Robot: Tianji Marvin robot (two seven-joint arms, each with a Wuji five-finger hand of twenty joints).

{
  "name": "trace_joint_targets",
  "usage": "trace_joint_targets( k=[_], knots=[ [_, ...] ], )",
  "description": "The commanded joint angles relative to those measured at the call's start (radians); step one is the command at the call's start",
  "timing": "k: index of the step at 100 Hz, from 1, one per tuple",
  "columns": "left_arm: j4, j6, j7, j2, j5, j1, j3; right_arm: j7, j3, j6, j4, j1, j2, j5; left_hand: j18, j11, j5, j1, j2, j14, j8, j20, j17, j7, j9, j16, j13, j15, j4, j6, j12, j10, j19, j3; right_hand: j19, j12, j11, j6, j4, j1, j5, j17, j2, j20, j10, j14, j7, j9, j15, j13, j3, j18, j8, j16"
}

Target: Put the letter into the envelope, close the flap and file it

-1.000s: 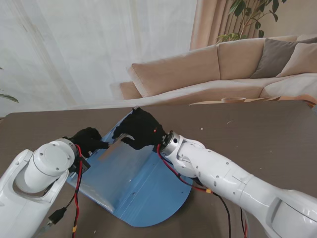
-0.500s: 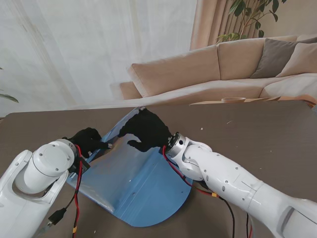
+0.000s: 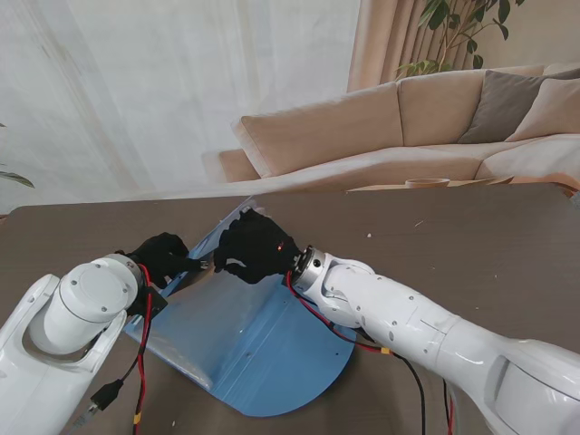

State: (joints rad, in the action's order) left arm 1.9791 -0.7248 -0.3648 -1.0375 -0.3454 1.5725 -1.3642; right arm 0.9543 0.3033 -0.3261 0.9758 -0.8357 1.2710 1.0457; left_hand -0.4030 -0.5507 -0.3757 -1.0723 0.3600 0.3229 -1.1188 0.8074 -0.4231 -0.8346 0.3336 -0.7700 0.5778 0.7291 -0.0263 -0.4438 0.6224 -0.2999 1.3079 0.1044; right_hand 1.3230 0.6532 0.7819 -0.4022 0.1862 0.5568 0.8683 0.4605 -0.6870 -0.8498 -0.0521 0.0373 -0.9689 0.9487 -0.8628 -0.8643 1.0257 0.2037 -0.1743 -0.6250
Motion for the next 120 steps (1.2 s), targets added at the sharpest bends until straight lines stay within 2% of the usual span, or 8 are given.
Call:
trace_joint_targets(
  k=[1, 14, 25, 35, 49, 81, 102, 120],
  knots=[
    [0.018, -0.001, -0.014, -0.011, 0.008, -0.002, 0.008, -0.009, -0.008, -0.01, -0.012, 0.009, 0.02, 0.0, -0.024, -0.016, 0.057, -0.173, -0.131, -0.02, -0.117, 0.018, -0.008, -0.122, -0.022, -0.042, 0.13, 0.14, 0.005, 0.049, 0.017, 0.013, 0.025, 0.066, 0.015, 0.013, 0.017, -0.042, 0.001, 0.031, 0.036, -0.015, 0.018, -0.011, 0.001, 0.016, -0.012, -0.007, -0.02, 0.031, -0.006, -0.001, 0.018, -0.018],
    [0.02, -0.006, -0.009, -0.013, 0.022, -0.007, 0.02, -0.004, -0.032, -0.016, -0.033, 0.023, 0.034, -0.003, -0.024, -0.016, 0.059, -0.176, -0.133, -0.021, -0.119, 0.016, -0.006, -0.123, -0.025, -0.037, 0.128, 0.131, 0.004, 0.048, 0.017, 0.013, 0.02, 0.064, 0.016, 0.015, 0.016, -0.042, 0.002, 0.029, 0.031, -0.016, 0.022, -0.012, -0.001, 0.014, -0.01, -0.011, -0.022, 0.034, -0.01, -0.002, 0.024, -0.019],
    [0.019, -0.007, -0.008, -0.013, 0.023, -0.009, 0.023, -0.008, -0.025, -0.008, -0.023, 0.018, 0.029, -0.002, -0.024, -0.016, 0.06, -0.179, -0.134, -0.021, -0.12, 0.013, -0.004, -0.122, -0.027, -0.033, 0.128, 0.124, 0.004, 0.046, 0.017, 0.012, 0.013, 0.062, 0.016, 0.015, 0.014, -0.045, 0.001, 0.027, 0.03, -0.015, 0.023, -0.012, -0.003, 0.013, -0.01, -0.01, -0.021, 0.033, -0.011, -0.003, 0.027, -0.018],
    [0.016, -0.001, 0.002, -0.016, 0.013, -0.007, 0.022, -0.029, 0.01, -0.003, 0.015, -0.003, 0.009, 0.0, -0.025, -0.016, 0.059, -0.181, -0.135, -0.016, -0.12, 0.011, -0.003, -0.122, -0.029, -0.03, 0.127, 0.117, 0.004, 0.045, 0.017, 0.013, 0.008, 0.06, 0.016, 0.015, 0.012, -0.037, 0.001, 0.023, 0.025, -0.015, 0.021, -0.012, -0.001, 0.014, -0.01, -0.013, -0.018, 0.036, -0.013, -0.003, 0.03, -0.017],
    [0.009, 0.031, 0.028, -0.024, -0.012, 0.003, 0.019, -0.087, 0.101, 0.008, 0.123, -0.067, -0.038, 0.013, -0.027, -0.018, 0.061, -0.181, -0.135, -0.015, -0.121, 0.009, 0.002, -0.122, -0.029, -0.03, 0.123, 0.115, 0.004, 0.048, 0.018, 0.016, 0.003, 0.056, 0.01, -0.019, -0.024, -0.007, -0.004, -0.017, -0.029, -0.022, 0.017, -0.012, -0.001, 0.016, 0.003, -0.036, 0.027, 0.045, -0.02, -0.005, 0.015, 0.007],
    [0.014, 0.152, 0.074, -0.036, -0.052, 0.072, 0.018, -0.305, 0.47, 0.021, 0.482, -0.387, -0.148, 0.063, -0.027, -0.016, 0.068, -0.172, -0.139, -0.004, -0.11, 0.01, 0.047, -0.12, -0.042, -0.03, 0.081, 0.099, 0.004, 0.066, 0.018, 0.036, -0.023, 0.043, -0.074, -0.169, -0.144, 0.039, -0.02, -0.049, -0.142, -0.064, 0.016, 0.026, 0.007, 0.018, 0.067, -0.096, 0.21, 0.064, -0.055, 0.017, -0.016, 0.102],
    [0.01, 0.164, 0.078, -0.034, -0.061, 0.097, 0.068, -0.403, 0.682, 0.018, 0.656, -0.604, -0.176, 0.085, -0.024, 0.003, 0.077, -0.114, -0.122, 0.008, 0.014, 0.008, 0.097, -0.041, -0.068, -0.026, 0.036, 0.063, 0.015, 0.081, 0.01, 0.049, -0.069, 0.022, -0.086, -0.183, -0.155, 0.051, -0.026, -0.049, -0.153, -0.08, 0.024, 0.029, 0.012, 0.024, 0.085, -0.111, 0.235, 0.074, -0.061, 0.025, -0.019, 0.112],
    [-0.004, 0.157, 0.094, -0.036, -0.068, 0.102, 0.121, -0.431, 0.804, 0.022, 0.738, -0.742, -0.184, 0.095, -0.022, 0.021, 0.068, 0.045, -0.107, 0.023, 0.023, 0.008, 0.137, 0.046, -0.097, -0.022, -0.008, 0.022, 0.0, 0.081, 0.005, 0.057, -0.115, 0.131, -0.087, -0.186, -0.154, 0.058, -0.029, -0.048, -0.152, -0.086, 0.024, 0.028, 0.014, 0.028, 0.092, -0.111, 0.236, 0.075, -0.062, 0.029, -0.024, 0.111]
  ],
)
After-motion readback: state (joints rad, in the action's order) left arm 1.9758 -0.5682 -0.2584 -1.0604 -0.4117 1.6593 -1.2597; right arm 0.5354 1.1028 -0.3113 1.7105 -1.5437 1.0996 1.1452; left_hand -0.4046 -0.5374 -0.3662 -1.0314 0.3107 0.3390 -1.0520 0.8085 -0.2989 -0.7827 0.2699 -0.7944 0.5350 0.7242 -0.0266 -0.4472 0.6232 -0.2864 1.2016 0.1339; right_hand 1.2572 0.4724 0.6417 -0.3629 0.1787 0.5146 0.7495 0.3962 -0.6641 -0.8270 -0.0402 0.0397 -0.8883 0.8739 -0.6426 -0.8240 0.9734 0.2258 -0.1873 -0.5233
